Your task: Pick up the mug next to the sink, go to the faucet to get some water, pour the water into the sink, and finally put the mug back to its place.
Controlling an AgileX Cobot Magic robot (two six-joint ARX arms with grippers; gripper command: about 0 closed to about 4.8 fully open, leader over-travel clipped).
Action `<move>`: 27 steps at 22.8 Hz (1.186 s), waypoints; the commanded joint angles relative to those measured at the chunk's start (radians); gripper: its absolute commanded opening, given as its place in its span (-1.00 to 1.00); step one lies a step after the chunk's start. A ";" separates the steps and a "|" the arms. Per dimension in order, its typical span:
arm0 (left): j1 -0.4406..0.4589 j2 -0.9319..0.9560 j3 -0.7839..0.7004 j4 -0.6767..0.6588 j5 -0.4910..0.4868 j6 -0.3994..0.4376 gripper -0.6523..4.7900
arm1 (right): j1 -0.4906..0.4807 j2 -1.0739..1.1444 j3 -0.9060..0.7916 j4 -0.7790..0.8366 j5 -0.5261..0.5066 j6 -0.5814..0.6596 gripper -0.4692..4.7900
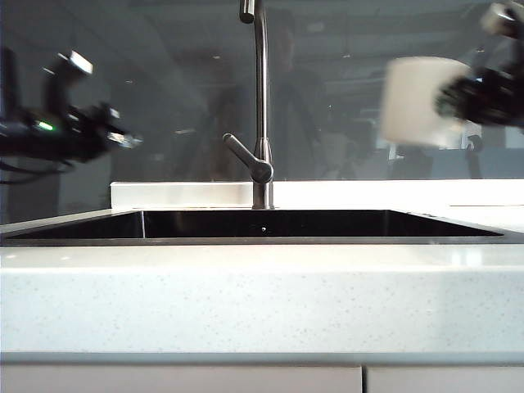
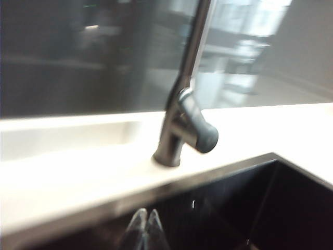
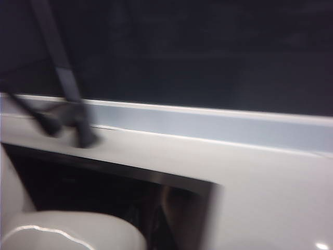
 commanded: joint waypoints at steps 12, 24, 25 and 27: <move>-0.130 0.540 0.878 -0.022 0.145 -0.314 0.30 | 0.329 0.124 0.479 -0.351 0.218 -0.040 -0.83; -0.205 0.563 0.951 -0.096 0.166 -0.252 0.29 | 0.407 0.354 0.805 -0.436 0.247 -0.032 -0.83; -0.212 0.563 0.952 -0.098 0.195 -0.251 0.29 | 0.418 0.371 0.845 -0.436 0.265 -0.033 -0.83; -0.217 0.563 0.952 -0.098 0.207 -0.252 0.29 | 0.422 0.391 0.888 -0.436 0.268 -0.033 -0.83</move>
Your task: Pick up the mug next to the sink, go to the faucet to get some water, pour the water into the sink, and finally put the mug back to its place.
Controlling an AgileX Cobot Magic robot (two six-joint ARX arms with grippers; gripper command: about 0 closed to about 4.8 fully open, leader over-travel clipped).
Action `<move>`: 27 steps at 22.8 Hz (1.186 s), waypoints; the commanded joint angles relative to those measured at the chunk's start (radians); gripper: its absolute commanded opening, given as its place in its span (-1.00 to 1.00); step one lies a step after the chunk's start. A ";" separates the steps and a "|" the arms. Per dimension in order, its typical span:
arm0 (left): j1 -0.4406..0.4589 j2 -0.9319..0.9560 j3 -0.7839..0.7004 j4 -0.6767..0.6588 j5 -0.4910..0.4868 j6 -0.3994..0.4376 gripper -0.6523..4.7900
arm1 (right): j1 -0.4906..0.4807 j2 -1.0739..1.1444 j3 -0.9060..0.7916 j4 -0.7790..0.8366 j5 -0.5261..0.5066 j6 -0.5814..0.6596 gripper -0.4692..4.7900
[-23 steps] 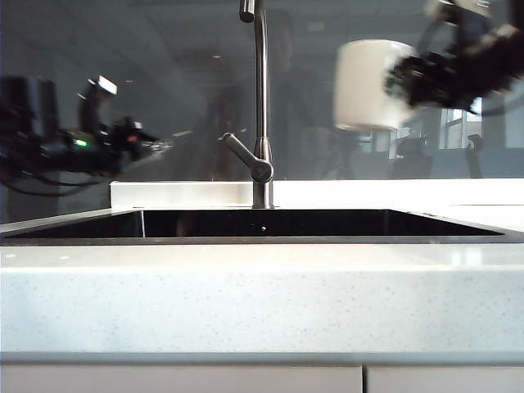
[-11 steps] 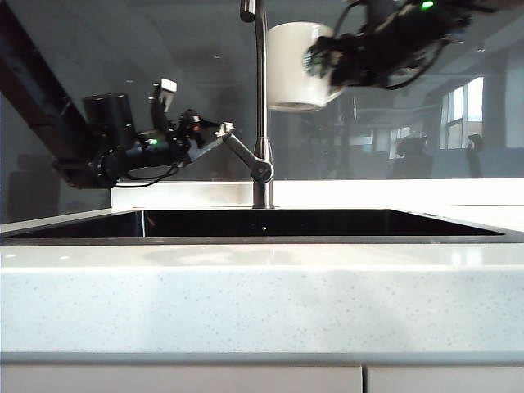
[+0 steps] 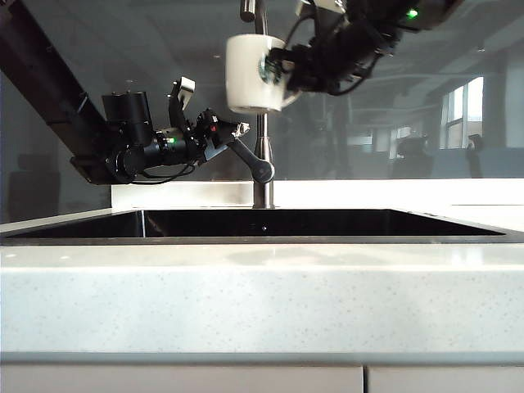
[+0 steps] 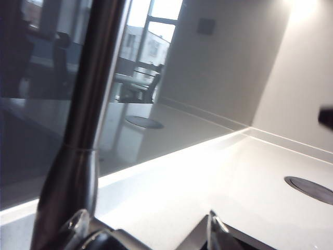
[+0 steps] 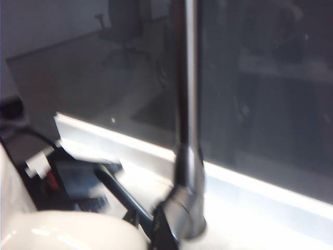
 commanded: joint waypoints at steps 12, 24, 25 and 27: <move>-0.018 -0.006 0.005 0.050 0.302 -0.127 0.26 | 0.004 0.005 0.114 0.091 0.019 0.016 -0.83; -0.017 -0.006 0.005 0.075 0.304 -0.071 0.26 | 0.004 0.005 0.114 0.084 0.019 0.016 -0.83; -0.017 -0.006 0.005 0.065 0.304 -0.016 0.26 | 0.004 0.005 0.114 0.084 0.019 0.016 -0.83; -0.016 -0.006 0.005 0.044 0.304 0.050 0.26 | 0.004 0.005 0.114 0.084 0.019 0.016 -0.83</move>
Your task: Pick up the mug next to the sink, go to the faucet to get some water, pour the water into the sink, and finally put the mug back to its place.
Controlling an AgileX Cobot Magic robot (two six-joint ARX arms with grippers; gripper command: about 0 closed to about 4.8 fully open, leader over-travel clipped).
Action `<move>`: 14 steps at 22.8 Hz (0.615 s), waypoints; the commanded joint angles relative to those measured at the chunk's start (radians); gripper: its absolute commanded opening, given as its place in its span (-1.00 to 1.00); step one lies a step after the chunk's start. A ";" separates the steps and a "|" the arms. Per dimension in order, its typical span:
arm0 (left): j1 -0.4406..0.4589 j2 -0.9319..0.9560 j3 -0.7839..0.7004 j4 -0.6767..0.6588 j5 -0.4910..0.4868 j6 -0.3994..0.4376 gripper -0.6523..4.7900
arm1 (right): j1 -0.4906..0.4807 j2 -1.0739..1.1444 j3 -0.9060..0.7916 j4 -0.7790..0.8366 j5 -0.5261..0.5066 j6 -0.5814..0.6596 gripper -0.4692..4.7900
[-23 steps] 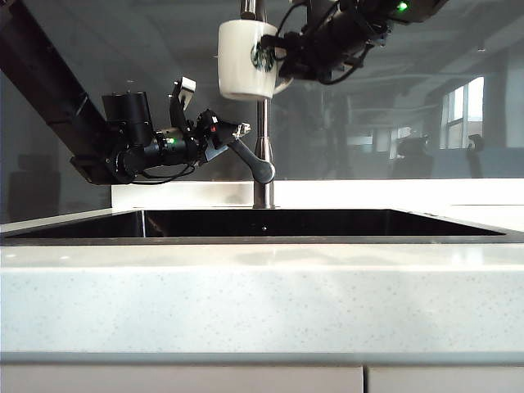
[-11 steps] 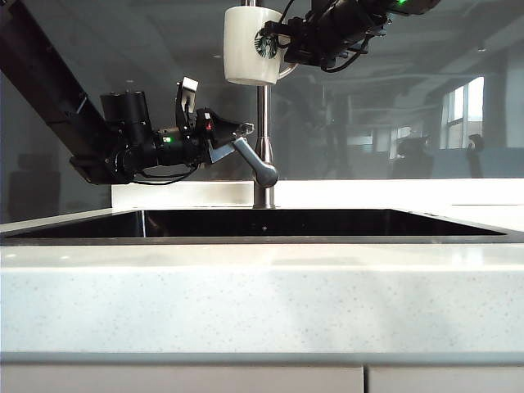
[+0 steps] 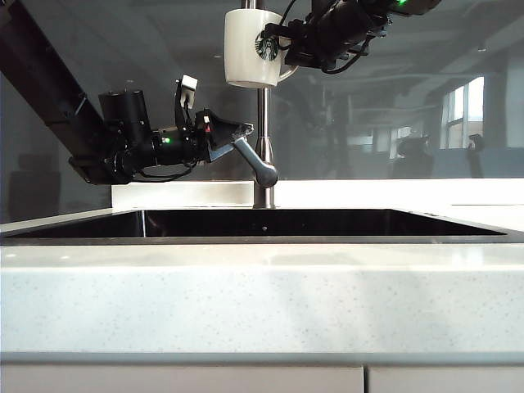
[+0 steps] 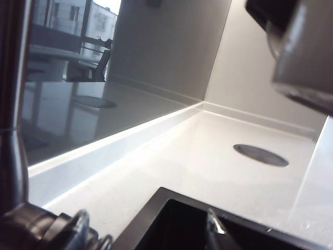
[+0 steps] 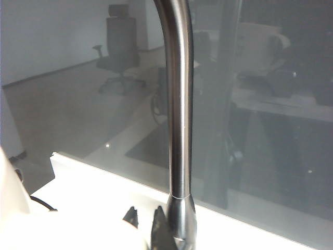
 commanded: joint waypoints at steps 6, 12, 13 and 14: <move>0.005 -0.006 0.003 -0.027 0.027 0.097 0.26 | 0.001 -0.016 0.013 0.071 -0.001 0.015 -0.83; 0.022 -0.006 0.003 -0.056 -0.028 0.151 0.26 | 0.001 -0.016 0.013 0.092 -0.001 0.015 -0.83; 0.032 -0.006 0.003 -0.066 -0.039 0.166 0.26 | 0.001 -0.016 0.013 0.093 -0.001 0.015 -0.83; 0.032 -0.006 0.003 -0.072 -0.045 0.166 0.26 | 0.001 -0.016 0.013 0.093 -0.001 0.015 -0.83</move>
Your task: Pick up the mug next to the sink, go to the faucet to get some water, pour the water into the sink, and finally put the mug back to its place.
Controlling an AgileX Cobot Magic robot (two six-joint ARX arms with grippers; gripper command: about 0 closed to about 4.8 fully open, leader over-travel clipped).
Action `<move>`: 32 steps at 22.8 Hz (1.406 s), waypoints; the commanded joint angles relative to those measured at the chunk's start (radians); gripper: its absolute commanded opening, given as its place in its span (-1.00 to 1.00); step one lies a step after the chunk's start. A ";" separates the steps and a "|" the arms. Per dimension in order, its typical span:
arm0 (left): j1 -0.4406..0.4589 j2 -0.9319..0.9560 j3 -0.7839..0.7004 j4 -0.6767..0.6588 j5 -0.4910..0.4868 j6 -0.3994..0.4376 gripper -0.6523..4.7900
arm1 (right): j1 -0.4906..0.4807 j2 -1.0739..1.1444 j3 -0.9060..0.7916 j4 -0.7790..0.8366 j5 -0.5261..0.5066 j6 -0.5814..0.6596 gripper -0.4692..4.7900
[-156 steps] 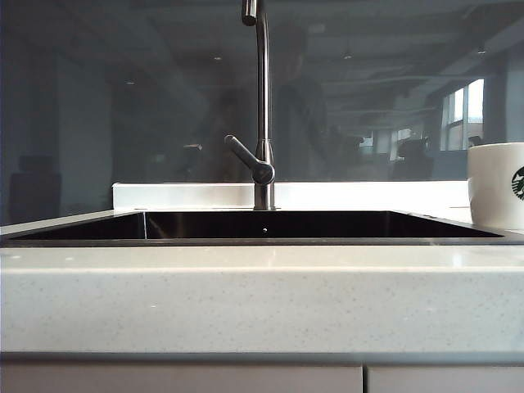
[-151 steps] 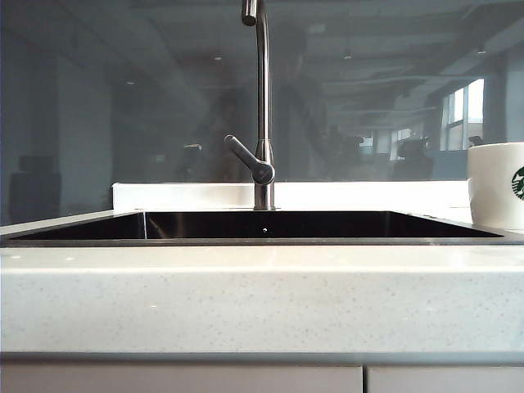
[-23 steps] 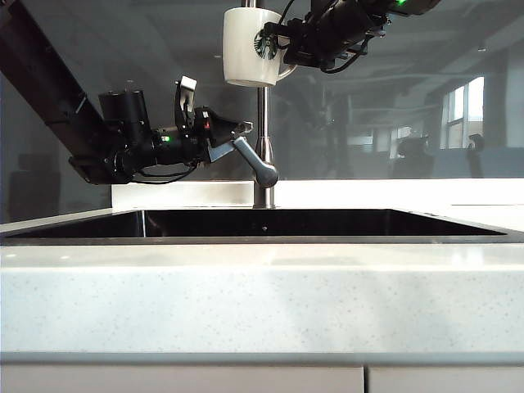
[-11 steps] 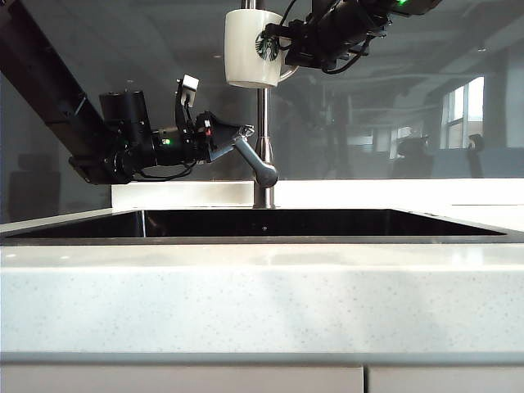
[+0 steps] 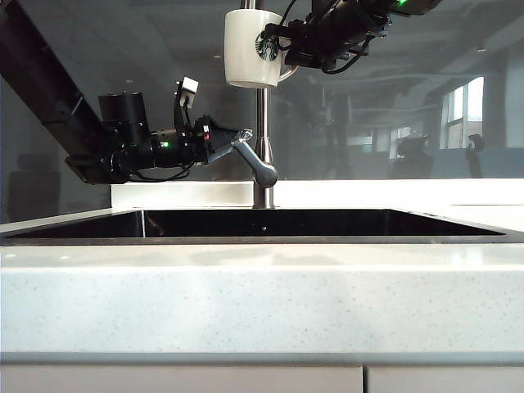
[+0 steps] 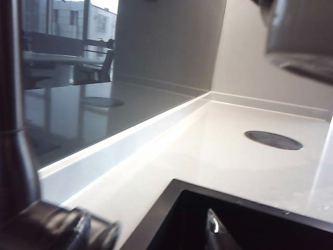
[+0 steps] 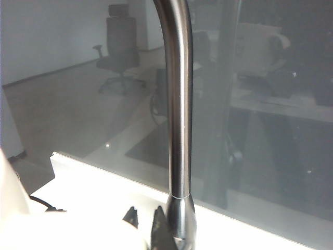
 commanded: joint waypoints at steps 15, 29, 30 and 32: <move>0.025 -0.005 0.003 -0.086 -0.135 0.139 0.26 | 0.001 -0.016 0.013 0.091 -0.001 0.013 -0.83; 0.026 -0.007 0.004 -0.082 -0.440 0.232 0.26 | 0.002 -0.016 0.013 0.087 -0.001 -0.010 -0.83; 0.027 -0.007 0.004 -0.076 -0.450 0.233 0.26 | 0.002 -0.016 0.013 0.085 -0.001 -0.016 -0.83; 0.032 -0.007 0.004 -0.068 -0.481 0.233 0.26 | 0.002 -0.016 0.013 0.081 -0.001 -0.017 -0.83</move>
